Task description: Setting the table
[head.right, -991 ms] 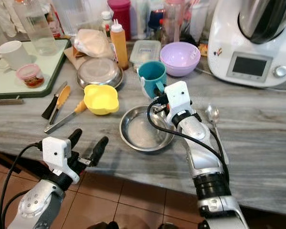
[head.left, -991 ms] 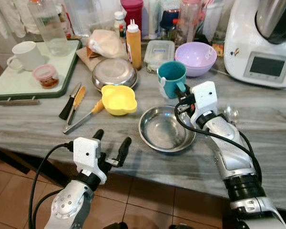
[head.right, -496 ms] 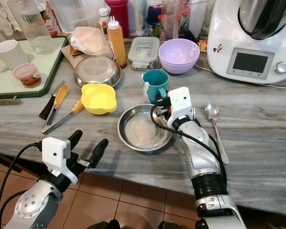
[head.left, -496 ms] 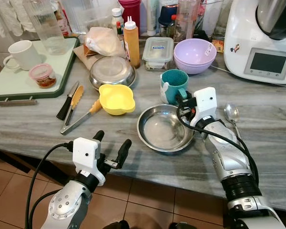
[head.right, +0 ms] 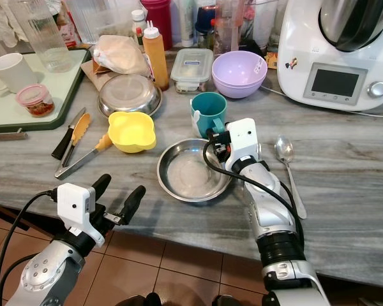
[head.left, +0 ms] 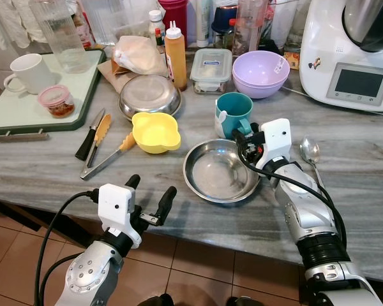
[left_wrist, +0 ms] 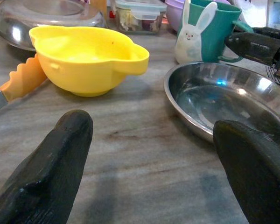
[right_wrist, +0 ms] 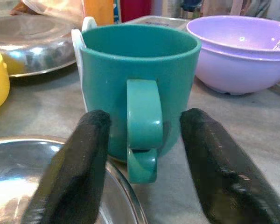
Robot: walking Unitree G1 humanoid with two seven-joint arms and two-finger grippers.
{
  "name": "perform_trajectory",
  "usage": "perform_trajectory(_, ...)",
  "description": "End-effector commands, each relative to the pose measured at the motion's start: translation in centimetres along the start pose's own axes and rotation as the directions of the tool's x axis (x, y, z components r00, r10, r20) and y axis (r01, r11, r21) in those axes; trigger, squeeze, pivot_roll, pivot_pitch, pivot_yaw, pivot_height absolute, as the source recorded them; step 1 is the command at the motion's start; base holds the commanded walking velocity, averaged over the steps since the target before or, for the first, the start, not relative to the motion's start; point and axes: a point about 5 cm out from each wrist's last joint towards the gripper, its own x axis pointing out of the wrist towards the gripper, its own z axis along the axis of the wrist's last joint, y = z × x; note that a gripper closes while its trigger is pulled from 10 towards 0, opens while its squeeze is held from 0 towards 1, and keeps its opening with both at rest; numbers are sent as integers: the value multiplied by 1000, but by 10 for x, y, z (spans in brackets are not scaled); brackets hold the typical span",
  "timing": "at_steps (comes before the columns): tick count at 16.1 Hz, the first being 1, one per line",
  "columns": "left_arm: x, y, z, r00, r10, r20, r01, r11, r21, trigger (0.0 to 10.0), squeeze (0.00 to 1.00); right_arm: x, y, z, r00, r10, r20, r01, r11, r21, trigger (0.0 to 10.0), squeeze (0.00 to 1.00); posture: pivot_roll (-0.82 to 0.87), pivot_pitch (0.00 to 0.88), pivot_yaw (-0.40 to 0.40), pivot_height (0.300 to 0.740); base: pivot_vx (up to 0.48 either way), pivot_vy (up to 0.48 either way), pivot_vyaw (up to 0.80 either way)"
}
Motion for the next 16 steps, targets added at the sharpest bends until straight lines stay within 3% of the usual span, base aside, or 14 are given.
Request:
perform_trajectory(1,0,1,-2,1000,-5,-10,5,1000,-3,10000,0,4,-1,13,999,-5,52,6,1000,-19,10000,1000,-87,183,61,740,0,0,0)
perform_trajectory(7,2,1,-2,1000,-9,-1,9,1000,-4,10000,0,-4,5,32,990,-19,141,27,998,-58,10000,1000,-101,169,61,740,0,0,0)
perform_trajectory(11,4,0,1,999,-49,16,50,997,-55,10000,0,-28,11,32,983,-57,172,72,994,-84,10000,1000,-118,158,61,740,0,0,0)
perform_trajectory(16,5,-6,1,990,-137,17,138,985,-100,10000,0,-50,7,20,988,-102,115,113,990,-89,10000,1000,-140,149,64,740,0,0,0)
